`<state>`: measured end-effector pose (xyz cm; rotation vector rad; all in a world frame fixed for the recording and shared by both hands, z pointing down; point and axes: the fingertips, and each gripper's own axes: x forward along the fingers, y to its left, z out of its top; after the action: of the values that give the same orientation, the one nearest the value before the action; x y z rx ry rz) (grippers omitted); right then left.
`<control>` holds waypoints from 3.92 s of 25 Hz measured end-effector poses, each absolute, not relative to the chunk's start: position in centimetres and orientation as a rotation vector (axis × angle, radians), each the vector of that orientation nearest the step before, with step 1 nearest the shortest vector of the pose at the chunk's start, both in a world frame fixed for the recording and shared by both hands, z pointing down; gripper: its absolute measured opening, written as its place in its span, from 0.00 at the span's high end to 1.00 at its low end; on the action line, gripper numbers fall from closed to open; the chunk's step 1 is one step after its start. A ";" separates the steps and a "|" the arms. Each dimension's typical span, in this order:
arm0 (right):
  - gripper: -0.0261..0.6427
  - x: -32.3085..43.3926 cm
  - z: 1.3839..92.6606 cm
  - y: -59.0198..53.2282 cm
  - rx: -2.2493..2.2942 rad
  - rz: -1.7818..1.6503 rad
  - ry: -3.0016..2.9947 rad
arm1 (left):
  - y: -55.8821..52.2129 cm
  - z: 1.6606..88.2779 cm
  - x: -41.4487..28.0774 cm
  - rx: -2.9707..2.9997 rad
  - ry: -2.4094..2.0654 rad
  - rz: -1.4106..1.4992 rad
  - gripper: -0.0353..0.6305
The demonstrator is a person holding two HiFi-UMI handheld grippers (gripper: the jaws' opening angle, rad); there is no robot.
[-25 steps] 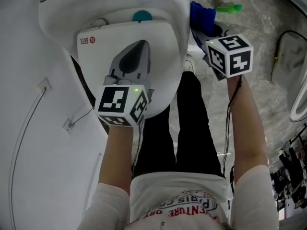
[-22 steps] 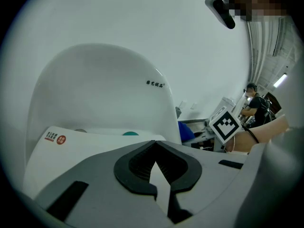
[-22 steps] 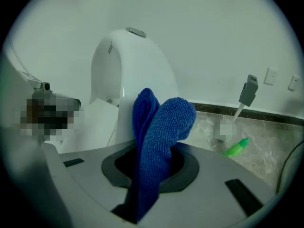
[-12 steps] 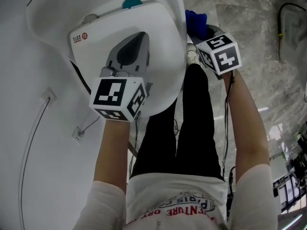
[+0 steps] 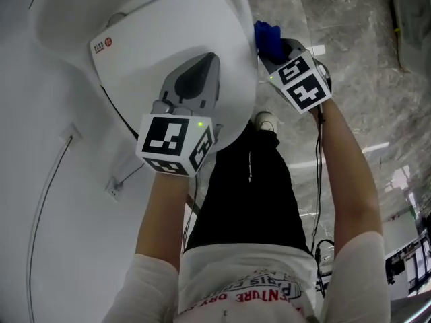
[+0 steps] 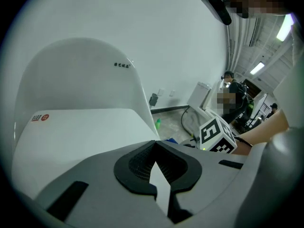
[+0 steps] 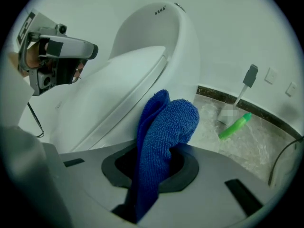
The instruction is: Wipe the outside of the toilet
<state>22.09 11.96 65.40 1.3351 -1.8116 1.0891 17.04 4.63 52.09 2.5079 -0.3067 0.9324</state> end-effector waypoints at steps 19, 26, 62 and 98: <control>0.85 14.3 66.0 20.0 1.272 1.208 -1.873 | 13.6 52.4 10.6 2.448 -0.446 0.922 0.94; 0.85 10.9 65.9 22.5 1.246 1.223 -1.846 | 15.9 51.6 6.9 2.413 -0.523 0.901 0.94; 0.85 -9.6 68.2 24.2 1.696 1.535 -1.514 | 20.9 57.8 -21.9 2.356 -0.393 0.971 0.94; 0.85 -21.4 49.4 16.2 1.470 1.390 -1.981 | 15.4 45.7 -29.7 2.318 -0.651 0.875 0.94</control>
<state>-21.39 16.23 49.37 1.4696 -1.9813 1.3900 -29.72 15.42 45.68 2.3176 -0.6513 0.8747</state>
